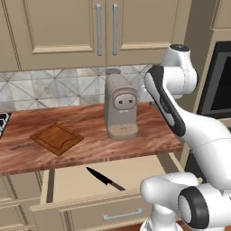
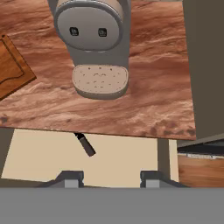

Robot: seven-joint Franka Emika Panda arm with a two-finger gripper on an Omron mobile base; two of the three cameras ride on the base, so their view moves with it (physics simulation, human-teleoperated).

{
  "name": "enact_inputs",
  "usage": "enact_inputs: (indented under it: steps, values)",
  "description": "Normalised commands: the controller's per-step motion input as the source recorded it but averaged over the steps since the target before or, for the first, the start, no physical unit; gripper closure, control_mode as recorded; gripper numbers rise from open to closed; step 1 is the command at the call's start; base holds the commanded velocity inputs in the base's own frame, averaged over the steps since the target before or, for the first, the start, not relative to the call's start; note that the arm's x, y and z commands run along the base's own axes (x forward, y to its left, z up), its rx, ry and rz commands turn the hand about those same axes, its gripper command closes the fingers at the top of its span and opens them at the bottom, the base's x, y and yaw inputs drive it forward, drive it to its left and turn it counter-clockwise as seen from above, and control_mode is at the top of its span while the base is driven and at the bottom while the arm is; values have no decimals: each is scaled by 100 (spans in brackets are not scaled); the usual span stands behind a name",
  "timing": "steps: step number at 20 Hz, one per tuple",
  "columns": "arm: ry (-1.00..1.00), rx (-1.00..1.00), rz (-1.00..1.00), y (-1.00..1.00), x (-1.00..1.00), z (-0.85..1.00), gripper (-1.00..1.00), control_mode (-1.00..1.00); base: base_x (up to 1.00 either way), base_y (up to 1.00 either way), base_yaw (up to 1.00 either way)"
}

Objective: Pick up the knife from the drawer and place it on the cutting board. Then place the meat from the plate to the cutting board.

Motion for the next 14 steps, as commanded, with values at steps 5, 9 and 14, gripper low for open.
enact_inputs:
  steps: [5,9,14]
  values:
    - [0,0,0,0,-2,0,-100,100,-19,4,0]
    - [0,0,0,0,0,0,-100,100,-38,35,0]
    - [0,0,0,0,0,0,-100,100,-36,76,-12]
